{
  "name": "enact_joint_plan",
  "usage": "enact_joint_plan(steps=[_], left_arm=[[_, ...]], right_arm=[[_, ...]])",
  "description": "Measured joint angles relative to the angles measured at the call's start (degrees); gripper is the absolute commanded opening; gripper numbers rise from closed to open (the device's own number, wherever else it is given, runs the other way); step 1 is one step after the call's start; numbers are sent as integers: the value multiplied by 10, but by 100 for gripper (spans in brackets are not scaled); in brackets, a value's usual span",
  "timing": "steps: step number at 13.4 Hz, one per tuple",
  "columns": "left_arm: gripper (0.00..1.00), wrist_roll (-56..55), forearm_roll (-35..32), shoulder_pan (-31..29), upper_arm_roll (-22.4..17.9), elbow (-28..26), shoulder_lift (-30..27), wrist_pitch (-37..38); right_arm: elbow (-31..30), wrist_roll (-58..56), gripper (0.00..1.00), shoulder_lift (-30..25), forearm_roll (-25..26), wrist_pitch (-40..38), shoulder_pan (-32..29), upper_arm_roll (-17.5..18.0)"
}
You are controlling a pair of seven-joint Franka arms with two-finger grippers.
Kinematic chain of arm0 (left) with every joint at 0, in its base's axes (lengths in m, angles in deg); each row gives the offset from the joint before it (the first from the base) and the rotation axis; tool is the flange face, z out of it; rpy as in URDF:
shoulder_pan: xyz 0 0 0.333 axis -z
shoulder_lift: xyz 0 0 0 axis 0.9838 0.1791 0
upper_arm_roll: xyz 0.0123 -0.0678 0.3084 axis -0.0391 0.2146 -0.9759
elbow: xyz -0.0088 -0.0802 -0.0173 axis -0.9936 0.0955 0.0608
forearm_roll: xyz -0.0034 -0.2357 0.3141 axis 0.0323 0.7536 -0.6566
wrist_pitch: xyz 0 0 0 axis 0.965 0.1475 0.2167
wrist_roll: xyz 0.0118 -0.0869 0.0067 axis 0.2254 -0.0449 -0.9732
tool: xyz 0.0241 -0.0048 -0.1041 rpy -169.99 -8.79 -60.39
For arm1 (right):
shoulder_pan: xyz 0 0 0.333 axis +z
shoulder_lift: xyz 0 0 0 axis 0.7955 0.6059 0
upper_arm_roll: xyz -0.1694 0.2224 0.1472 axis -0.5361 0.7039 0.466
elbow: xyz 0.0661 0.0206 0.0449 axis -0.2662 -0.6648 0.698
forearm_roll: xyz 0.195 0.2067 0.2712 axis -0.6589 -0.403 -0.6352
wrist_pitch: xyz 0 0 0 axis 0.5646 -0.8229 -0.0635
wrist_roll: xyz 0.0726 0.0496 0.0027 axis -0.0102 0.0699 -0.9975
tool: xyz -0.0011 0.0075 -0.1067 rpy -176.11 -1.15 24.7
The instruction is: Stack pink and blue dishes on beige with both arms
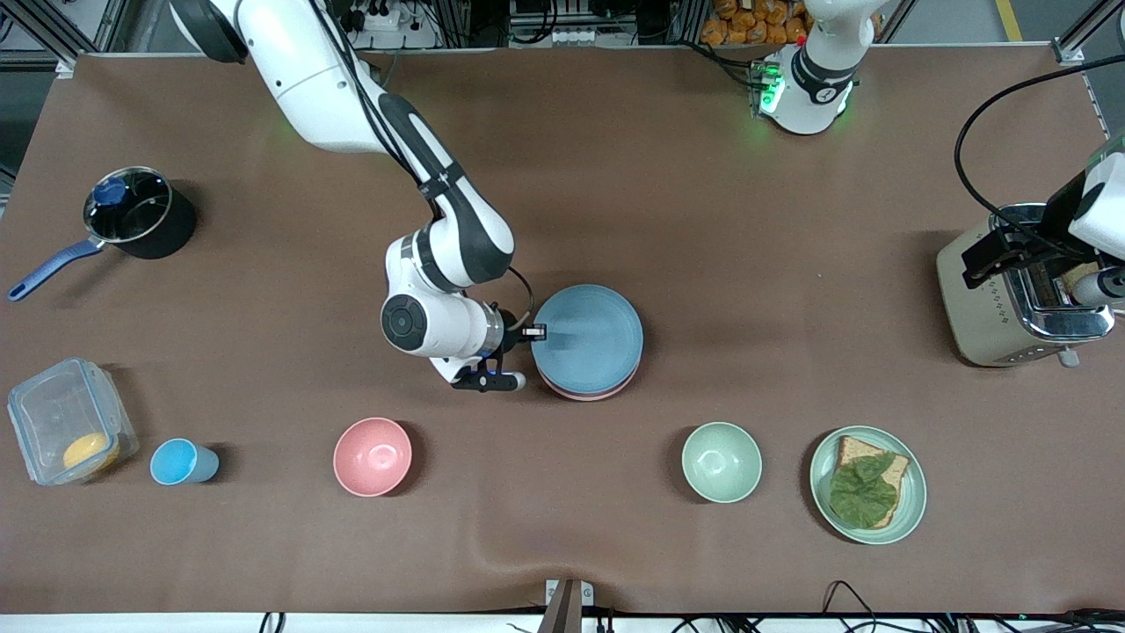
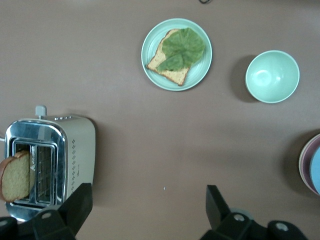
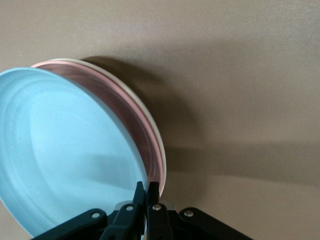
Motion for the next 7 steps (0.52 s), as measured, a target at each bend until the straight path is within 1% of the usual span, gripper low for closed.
enact_joint_plan(steps=[1,2,4,5,7], left_arm=[[100,0,0,0,0,2,0,4],[100,0,3,0,0,4,0,6],[100,0,16,5,-12,10,-6,8],[100,0,26,16,-30,10,-10,9],[100,0,42,66,-96,10,-17,10]], right_arm=[[1,0,45,5,-1,3,1,0],[3,0,99,8,-2,3,1,0],[8,0,100,9,-5,3,1,-1],[12,0,100,9,-6,3,1,-2],[23,0,100,7,-8,3,-1,-6]])
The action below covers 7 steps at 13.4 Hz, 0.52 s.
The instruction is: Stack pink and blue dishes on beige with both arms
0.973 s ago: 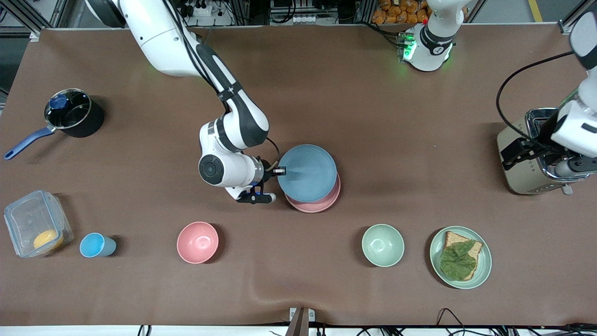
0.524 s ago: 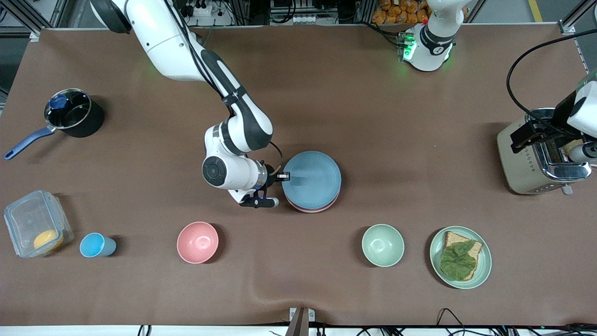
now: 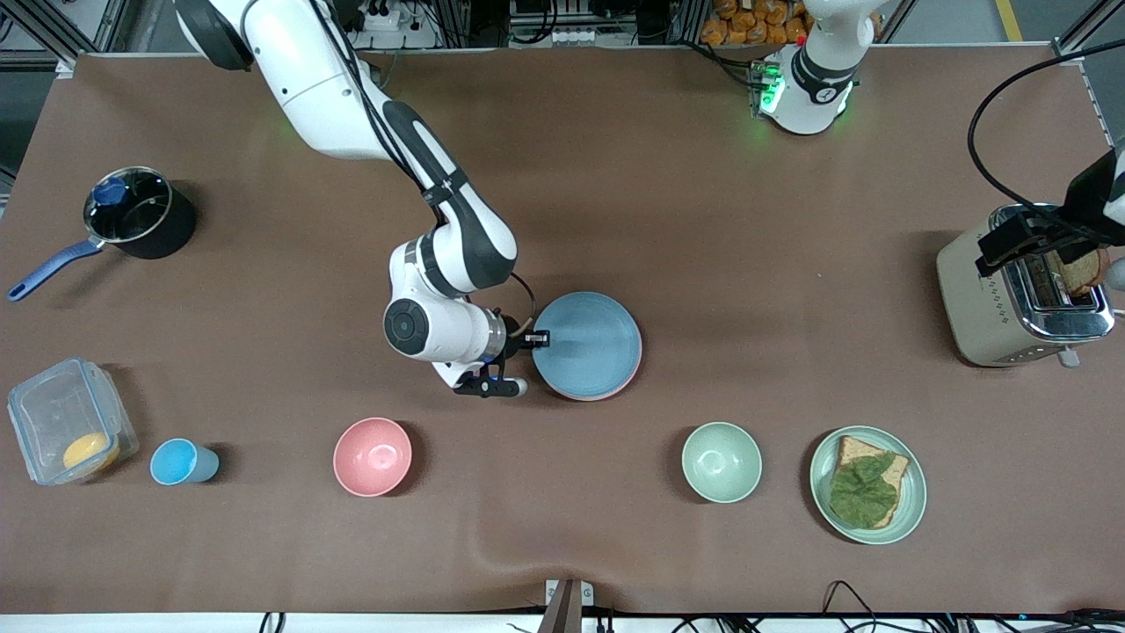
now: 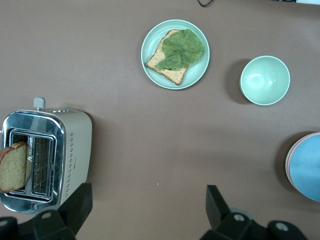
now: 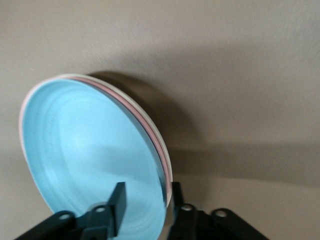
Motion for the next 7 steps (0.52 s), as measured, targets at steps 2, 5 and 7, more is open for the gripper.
enact_joint_plan(steps=[2,5,7], left_arm=[[100,0,4,63,-66,0,-5,0],[100,0,4,133,-130,0,-11,5],[100,6,4,170,-169,0,-14,17]], right_arm=[[10,0,100,-5,0,-22,-12,-5],[21,-1,100,-26,0,-96,-54,-13],[22,-6,100,-46,8,-157,-92,-26]])
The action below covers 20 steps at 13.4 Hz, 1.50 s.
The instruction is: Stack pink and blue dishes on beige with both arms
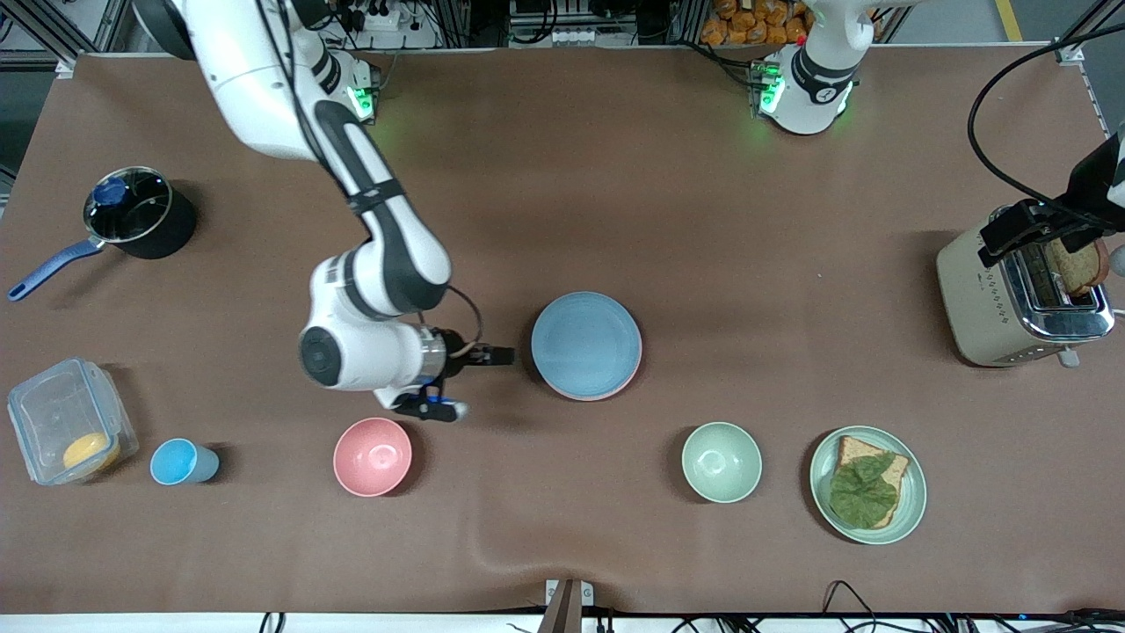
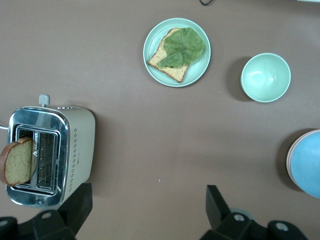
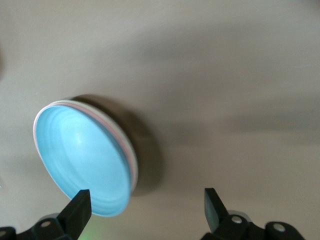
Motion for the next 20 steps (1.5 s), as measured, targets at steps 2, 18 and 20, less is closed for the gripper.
enact_joint_plan(steps=[2,18,20], left_arm=[[100,2,0,12,-13,0,-2,12],[100,47,12,21,6,-1,-4,69],[100,46,13,16,13,-1,-7,76]], right_arm=[[0,-16,100,-19,25,-57,-38,-14],[-43,-147,100,-256,307,-173,-217,-41],[-55,-147,100,-310,320,-187,-221,-41]])
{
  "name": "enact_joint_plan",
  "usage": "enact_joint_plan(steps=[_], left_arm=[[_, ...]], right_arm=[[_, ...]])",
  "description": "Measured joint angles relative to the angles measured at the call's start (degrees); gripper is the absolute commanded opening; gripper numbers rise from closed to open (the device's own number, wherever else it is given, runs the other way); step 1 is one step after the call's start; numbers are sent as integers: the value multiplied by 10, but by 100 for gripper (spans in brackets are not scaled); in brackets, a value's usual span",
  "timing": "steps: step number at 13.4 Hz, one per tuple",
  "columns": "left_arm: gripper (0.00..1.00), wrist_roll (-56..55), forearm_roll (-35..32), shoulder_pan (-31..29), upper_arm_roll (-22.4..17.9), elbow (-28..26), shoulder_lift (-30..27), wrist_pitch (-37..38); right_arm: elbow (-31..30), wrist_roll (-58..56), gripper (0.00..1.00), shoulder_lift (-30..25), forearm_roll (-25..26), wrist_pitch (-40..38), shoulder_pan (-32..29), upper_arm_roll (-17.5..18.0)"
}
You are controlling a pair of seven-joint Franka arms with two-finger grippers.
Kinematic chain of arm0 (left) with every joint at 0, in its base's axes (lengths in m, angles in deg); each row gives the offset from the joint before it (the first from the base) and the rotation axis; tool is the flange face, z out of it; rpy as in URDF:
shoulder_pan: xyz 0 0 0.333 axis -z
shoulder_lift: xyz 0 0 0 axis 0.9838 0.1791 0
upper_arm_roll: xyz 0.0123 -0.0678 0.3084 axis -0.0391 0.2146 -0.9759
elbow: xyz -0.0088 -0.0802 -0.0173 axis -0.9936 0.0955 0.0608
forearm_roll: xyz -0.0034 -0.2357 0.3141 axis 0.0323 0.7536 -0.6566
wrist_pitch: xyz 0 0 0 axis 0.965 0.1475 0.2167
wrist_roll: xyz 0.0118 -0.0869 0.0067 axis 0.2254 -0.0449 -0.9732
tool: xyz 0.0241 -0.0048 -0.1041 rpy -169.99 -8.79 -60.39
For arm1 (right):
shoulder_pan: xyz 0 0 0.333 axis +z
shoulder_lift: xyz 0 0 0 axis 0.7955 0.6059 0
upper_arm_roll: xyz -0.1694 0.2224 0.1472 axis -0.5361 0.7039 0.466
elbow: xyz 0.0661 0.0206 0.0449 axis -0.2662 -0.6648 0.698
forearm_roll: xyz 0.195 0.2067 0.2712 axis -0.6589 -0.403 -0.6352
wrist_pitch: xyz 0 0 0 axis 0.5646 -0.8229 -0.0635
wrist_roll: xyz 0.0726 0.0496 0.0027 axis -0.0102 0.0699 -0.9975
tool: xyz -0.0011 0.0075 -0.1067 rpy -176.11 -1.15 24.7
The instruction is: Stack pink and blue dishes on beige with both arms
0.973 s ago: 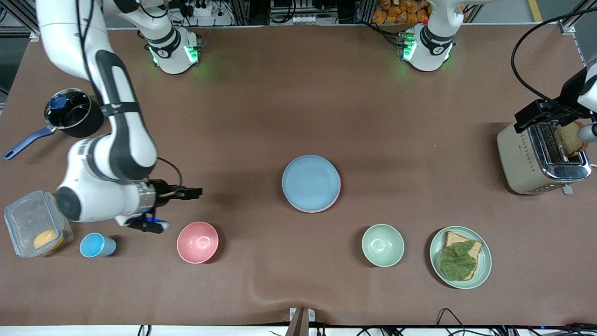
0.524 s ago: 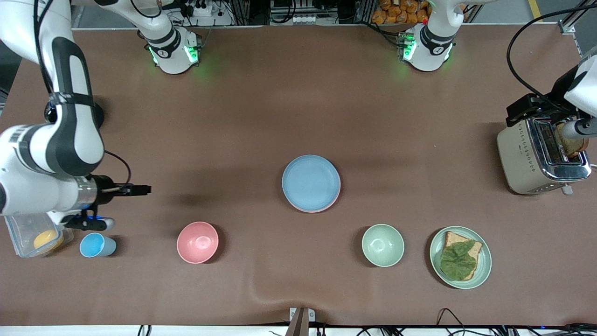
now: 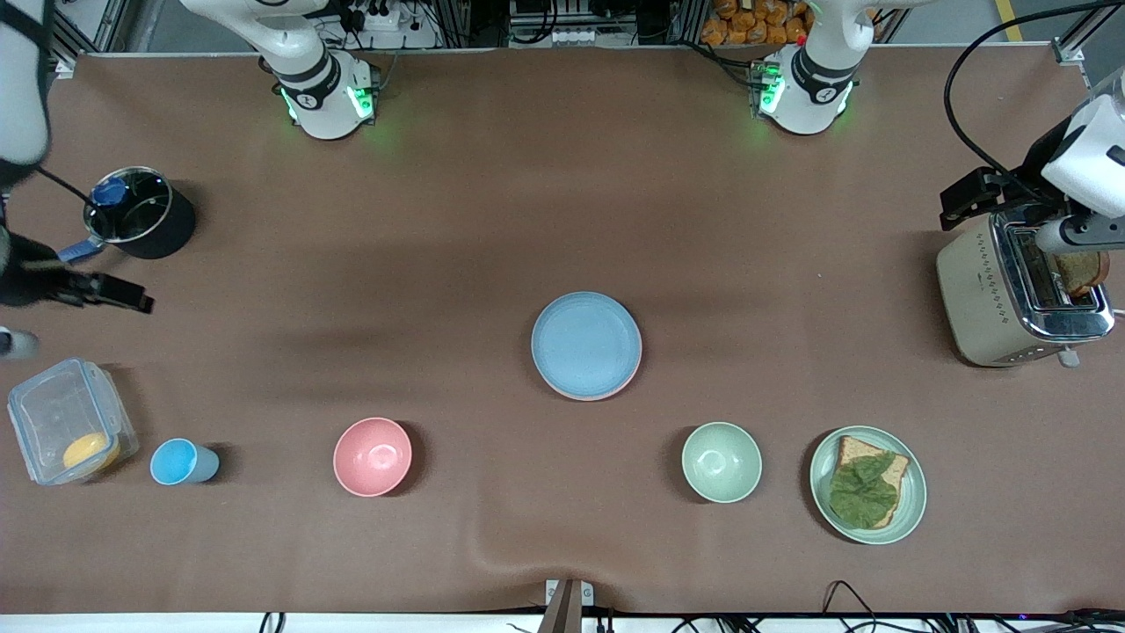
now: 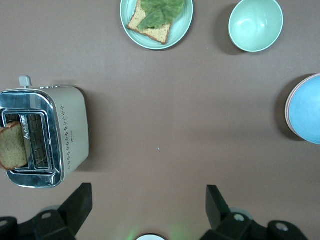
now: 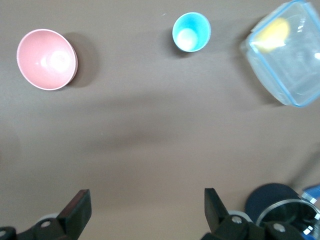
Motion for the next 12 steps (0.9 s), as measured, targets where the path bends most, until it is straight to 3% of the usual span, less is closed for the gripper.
enact_joint_plan(steps=[4,8,12], left_arm=[[100,0,7,-3,0,0,-8,11],[100,0,7,-7,0,0,-10,12],[100,0,7,-8,0,0,-10,12]], right_arm=[[-7,0,100,-58,5,-43,-9,14],[-9,0,100,-62,7,-50,-16,46],[-10,0,100,-61,8,-50,-15,52]])
